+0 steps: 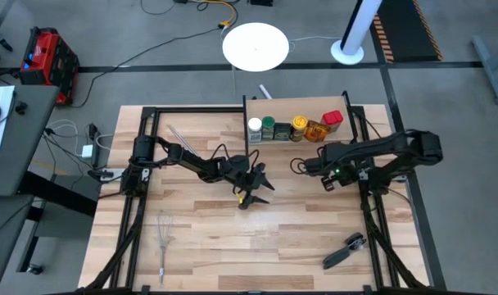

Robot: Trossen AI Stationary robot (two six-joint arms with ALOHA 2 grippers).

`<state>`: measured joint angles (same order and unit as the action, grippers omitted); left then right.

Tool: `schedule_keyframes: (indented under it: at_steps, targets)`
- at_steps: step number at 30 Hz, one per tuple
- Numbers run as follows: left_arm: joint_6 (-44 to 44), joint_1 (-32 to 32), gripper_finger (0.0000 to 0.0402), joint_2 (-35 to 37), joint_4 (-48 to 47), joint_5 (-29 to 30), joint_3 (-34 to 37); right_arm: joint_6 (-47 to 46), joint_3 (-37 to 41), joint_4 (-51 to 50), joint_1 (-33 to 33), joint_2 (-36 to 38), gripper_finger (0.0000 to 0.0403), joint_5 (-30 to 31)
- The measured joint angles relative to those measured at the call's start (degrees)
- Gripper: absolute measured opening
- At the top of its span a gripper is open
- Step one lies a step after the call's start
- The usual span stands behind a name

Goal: Shelf spices
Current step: Put the transparent seasoning bottle on the shelf

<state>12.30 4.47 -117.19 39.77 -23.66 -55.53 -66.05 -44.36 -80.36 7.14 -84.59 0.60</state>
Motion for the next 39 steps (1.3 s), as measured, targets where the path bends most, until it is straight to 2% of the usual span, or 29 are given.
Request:
schedule_keyframes:
  at_steps: [4, 11, 19, 22, 26, 30, 33, 39]
  targets:
    - [0.1, 0.0, 0.0256, 0.0, -0.5, -0.5, 0.0, 0.8, 0.0, 1.4, -0.7, -3.5, 0.0011, 1.0]
    - [0.0, 0.0, 0.0256, 0.0, -0.5, -0.8, 0.0, 1.4, 0.0, -5.0, -0.5, -10.2, 0.0005, 3.4]
    - [-0.1, 0.0, 0.0256, 0.0, -0.5, -1.0, 0.0, 7.3, 0.3, 7.9, 1.2, -16.7, 0.0003, 3.4]
    - [-0.1, 0.0, 0.0256, 0.0, -0.8, -1.4, 0.0, 9.3, 0.1, 10.7, 1.1, -18.5, 0.0003, 1.6]
    - [-0.1, 0.1, 0.0256, 0.0, -1.0, -1.4, 0.0, 10.8, -2.8, 8.3, -1.7, -18.2, 0.0003, 0.1]
    - [-0.2, 0.1, 0.0256, 0.0, -0.9, -1.0, 0.0, 5.7, -6.3, -2.9, -3.6, -15.8, 0.0002, 6.1]
    - [-0.3, 0.1, 0.0256, 0.0, -0.9, -0.9, 0.0, 2.5, -6.7, -6.9, -2.5, -13.5, 0.0002, 8.2]
    - [-0.3, 0.0, 0.0256, 0.0, -1.0, -1.3, 0.0, 5.4, -3.2, 0.3, 3.3, -13.9, 0.0002, 9.5]
